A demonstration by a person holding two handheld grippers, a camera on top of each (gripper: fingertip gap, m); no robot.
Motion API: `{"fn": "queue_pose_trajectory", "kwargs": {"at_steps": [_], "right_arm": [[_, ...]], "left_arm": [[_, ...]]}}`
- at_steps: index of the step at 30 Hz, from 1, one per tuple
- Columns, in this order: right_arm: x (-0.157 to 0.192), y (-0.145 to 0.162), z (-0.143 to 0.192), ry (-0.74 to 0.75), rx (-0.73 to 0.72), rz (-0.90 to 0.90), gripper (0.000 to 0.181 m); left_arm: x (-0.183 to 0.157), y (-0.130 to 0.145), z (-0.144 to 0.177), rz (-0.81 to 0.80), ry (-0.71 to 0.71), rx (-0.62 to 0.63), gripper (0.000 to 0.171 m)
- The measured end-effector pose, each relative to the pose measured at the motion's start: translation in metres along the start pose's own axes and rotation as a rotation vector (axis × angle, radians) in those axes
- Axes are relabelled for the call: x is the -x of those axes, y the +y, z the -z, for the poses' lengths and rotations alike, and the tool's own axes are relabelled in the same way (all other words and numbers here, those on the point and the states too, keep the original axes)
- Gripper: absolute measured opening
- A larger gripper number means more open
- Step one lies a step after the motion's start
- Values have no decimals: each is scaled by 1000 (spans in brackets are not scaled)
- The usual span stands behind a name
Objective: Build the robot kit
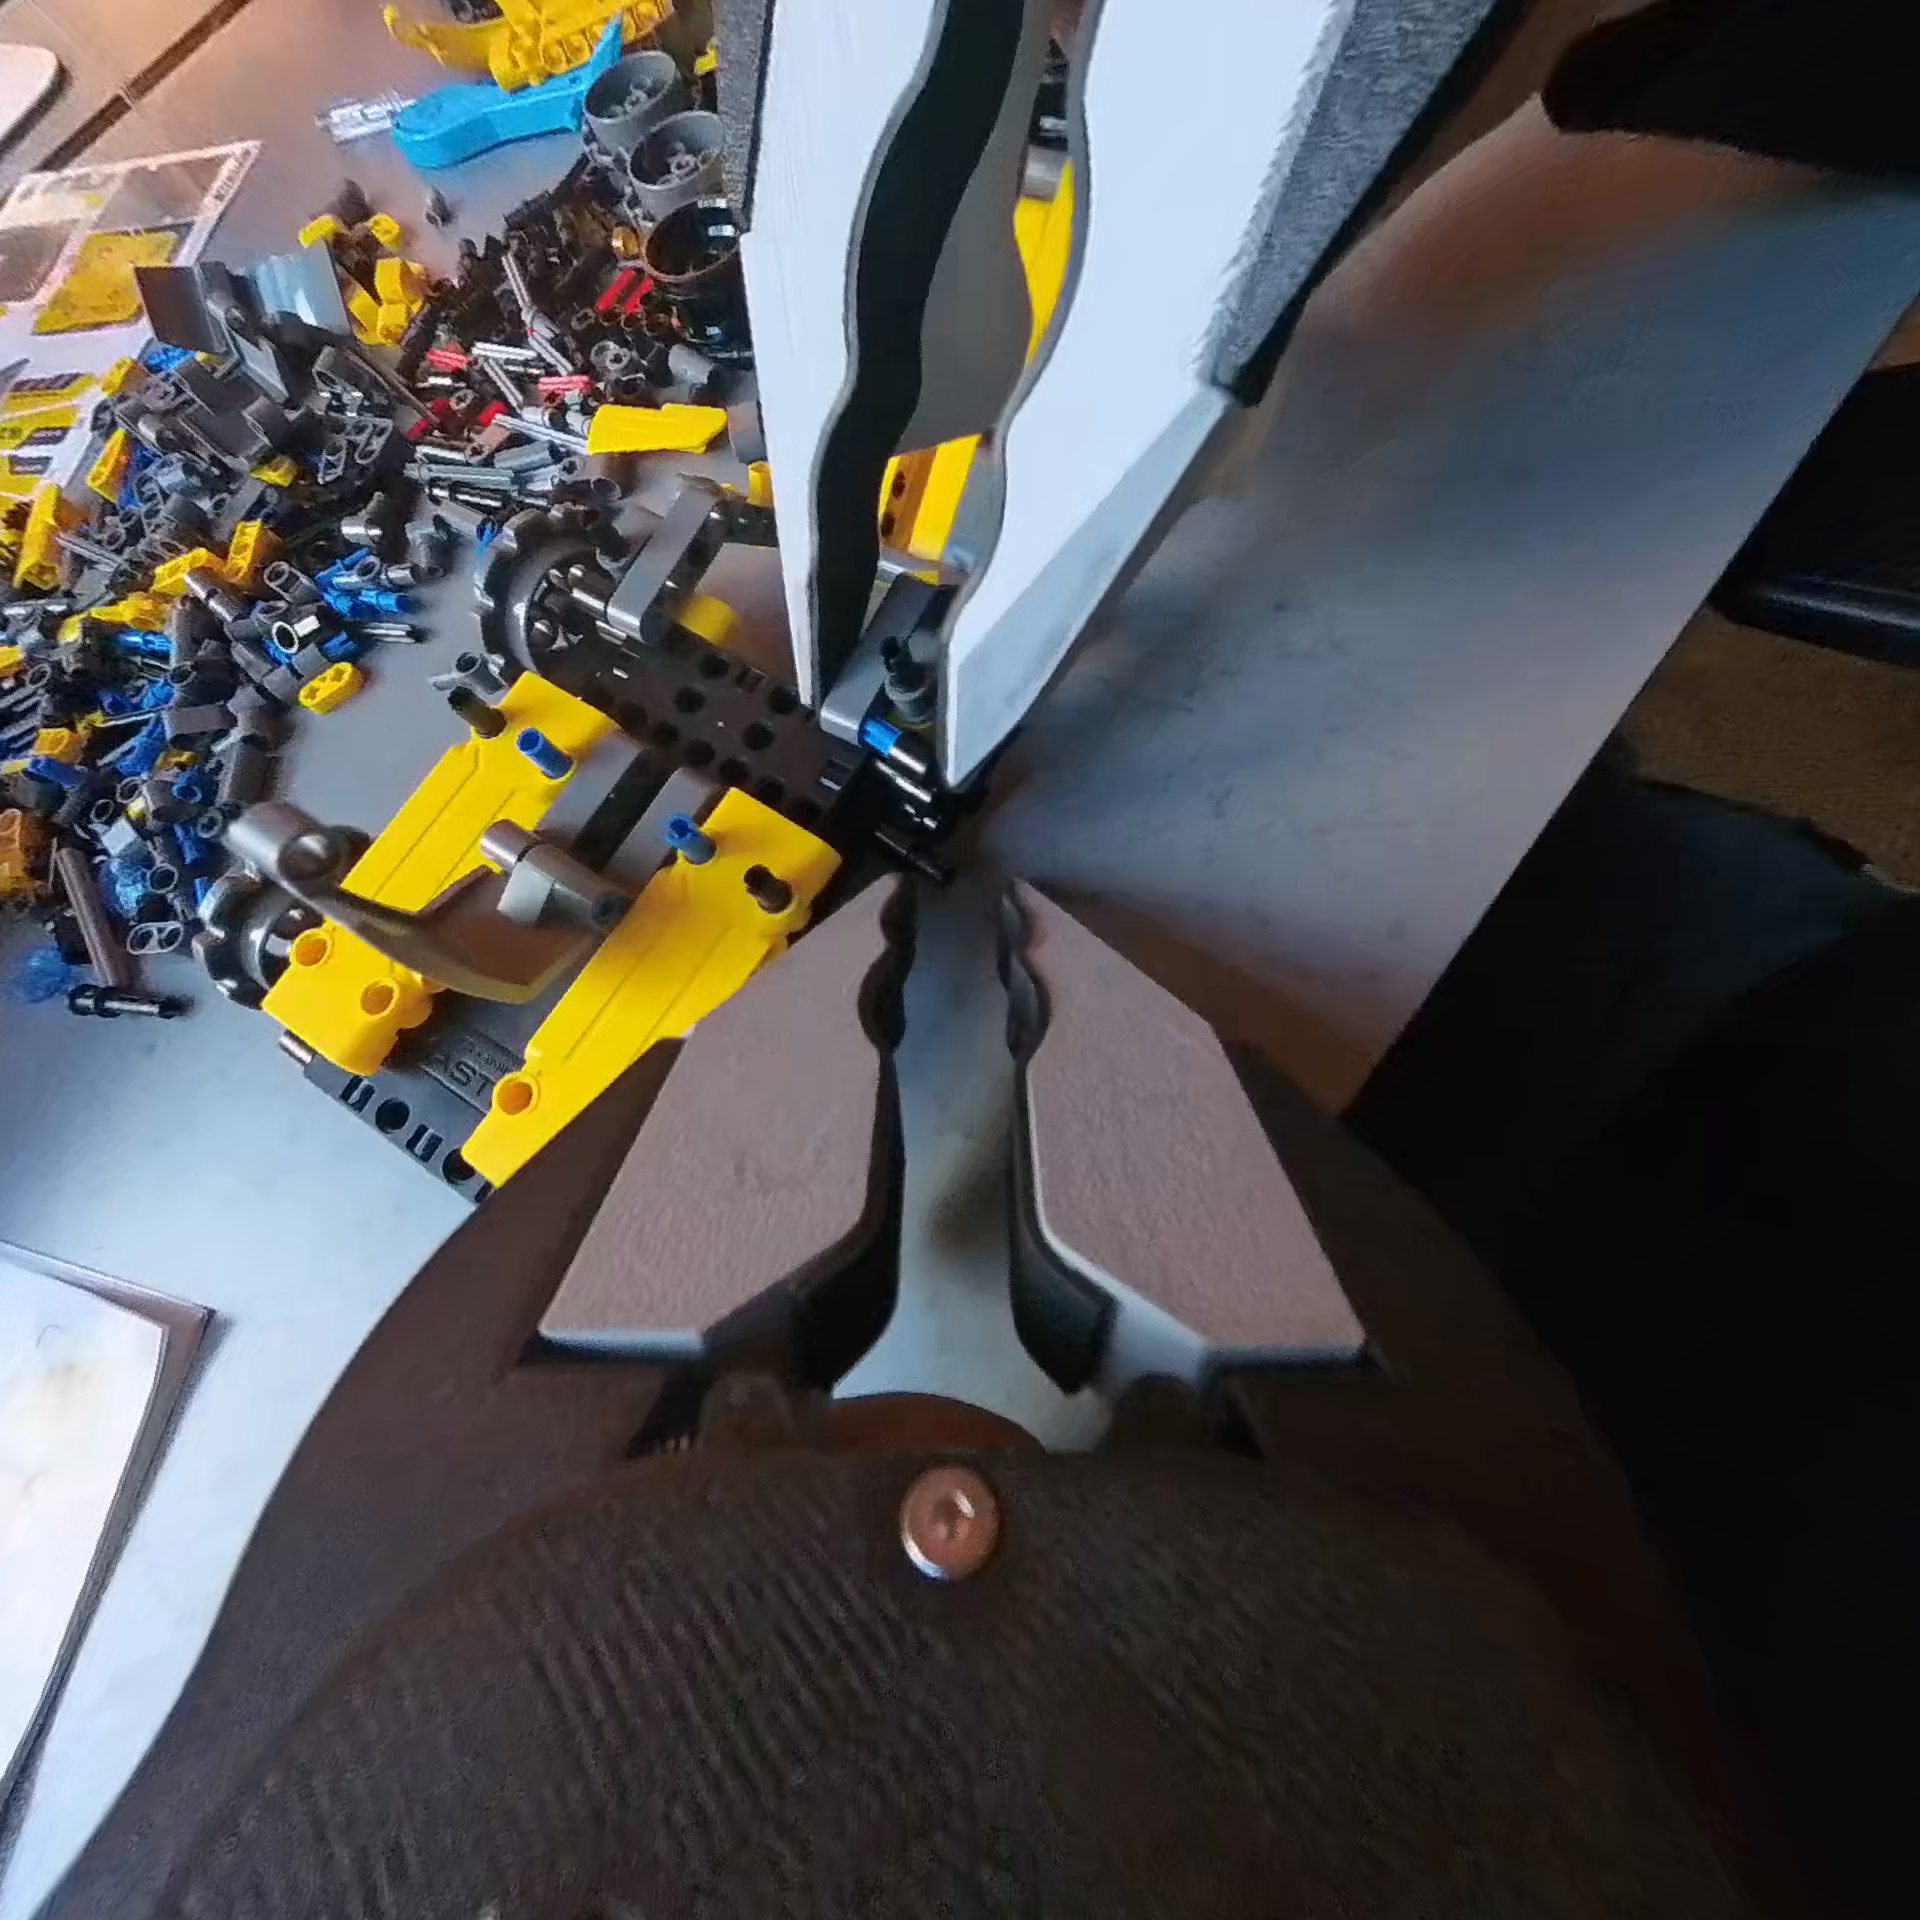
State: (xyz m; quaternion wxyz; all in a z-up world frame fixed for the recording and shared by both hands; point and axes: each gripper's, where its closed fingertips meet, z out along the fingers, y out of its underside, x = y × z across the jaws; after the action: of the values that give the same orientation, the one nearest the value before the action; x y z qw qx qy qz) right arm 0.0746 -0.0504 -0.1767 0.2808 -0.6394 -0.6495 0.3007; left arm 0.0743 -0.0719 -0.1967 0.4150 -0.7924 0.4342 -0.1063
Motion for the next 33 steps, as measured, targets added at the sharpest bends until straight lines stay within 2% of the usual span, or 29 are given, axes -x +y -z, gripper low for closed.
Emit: {"fn": "queue_pose_trajectory", "kwargs": {"at_steps": [9, 16, 25, 33], "right_arm": [[-1, 1, -1, 60, 21, 77, 25], [-2, 2, -1, 108, 44, 120, 26], [-4, 2, 0, 88, 1, 58, 25], [-3, 0, 2, -32, -63, -106, 25]], "left_arm": [[4, 3, 2, 140, 78, 8, 16], [2, -1, -7, 142, 112, 31, 8], [5, -2, -10, 165, 125, 39, 4], [6, -2, -12, 159, 118, 37, 3]]}}
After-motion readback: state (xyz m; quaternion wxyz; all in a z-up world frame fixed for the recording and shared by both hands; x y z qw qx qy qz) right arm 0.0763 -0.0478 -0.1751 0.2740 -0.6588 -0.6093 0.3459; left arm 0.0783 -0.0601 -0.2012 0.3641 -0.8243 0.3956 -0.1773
